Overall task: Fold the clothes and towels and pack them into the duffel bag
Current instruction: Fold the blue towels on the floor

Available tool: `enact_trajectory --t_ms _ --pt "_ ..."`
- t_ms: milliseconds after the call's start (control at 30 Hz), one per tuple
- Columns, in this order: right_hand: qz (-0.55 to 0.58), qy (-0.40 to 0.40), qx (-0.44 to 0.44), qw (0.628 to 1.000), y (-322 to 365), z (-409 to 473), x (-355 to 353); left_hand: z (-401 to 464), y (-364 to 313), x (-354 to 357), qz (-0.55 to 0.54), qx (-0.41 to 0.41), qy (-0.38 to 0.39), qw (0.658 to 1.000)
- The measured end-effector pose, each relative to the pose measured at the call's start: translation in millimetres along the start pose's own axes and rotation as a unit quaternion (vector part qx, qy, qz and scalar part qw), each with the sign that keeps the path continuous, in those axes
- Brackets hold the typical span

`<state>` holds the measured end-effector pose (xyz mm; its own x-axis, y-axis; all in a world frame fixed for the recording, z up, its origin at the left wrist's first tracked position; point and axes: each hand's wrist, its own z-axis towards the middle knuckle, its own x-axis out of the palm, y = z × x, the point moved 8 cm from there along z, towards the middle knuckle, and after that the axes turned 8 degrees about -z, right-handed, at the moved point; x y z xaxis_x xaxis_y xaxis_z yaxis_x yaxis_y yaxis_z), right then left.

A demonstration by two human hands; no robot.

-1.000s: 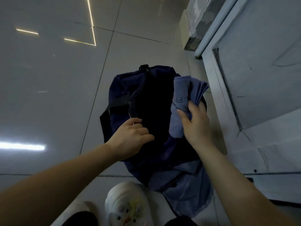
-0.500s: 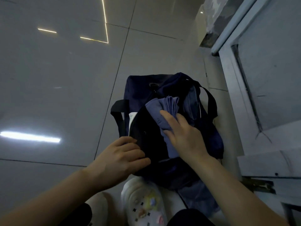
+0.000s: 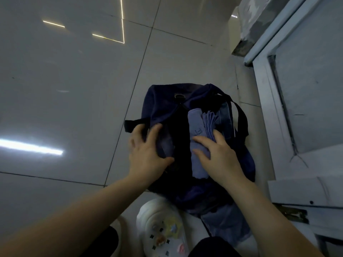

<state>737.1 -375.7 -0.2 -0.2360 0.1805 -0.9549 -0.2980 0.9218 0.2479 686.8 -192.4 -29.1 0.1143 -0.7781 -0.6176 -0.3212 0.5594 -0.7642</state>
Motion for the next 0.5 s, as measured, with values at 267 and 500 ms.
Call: enact_trajectory --t_ms 267,500 --pt "-0.056 0.151 -0.022 0.987 5 -7 36 -19 25 40 -0.271 -0.187 0.104 0.938" --pt "-0.097 0.212 -0.055 0.971 2 -10 29 -60 31 -17 -0.467 -0.23 0.079 0.851"
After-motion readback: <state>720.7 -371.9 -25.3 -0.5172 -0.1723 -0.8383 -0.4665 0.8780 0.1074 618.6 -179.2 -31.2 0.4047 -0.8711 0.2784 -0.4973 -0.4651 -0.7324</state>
